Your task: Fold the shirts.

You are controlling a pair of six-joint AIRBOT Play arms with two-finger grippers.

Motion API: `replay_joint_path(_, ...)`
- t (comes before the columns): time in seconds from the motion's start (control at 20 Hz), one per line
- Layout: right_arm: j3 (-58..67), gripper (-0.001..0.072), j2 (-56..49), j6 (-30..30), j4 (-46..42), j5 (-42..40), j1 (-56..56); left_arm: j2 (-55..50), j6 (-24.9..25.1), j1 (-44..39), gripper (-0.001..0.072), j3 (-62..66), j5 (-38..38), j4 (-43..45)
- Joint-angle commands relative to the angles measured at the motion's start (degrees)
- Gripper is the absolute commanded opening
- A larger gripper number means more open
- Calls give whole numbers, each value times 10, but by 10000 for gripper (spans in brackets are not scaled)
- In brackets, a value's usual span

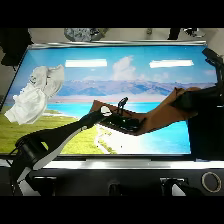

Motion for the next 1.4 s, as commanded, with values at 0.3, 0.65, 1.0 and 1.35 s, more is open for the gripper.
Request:
replay_joint_path(0.3,6,40,-67,-12,92,-42,24,170,0,160,27,3,-63,167)
replay_joint_path(0.65,7,41,-224,-2,122,-210,247,383,-38,293,28,3,-150,335)
replay_joint_path(1.0,7,691,-372,-2,249,-348,314,489,-38,311,29,3,-183,336)
replay_joint_path(1.35,7,688,-268,0,25,-227,166,494,-38,311,29,-5,-203,364)
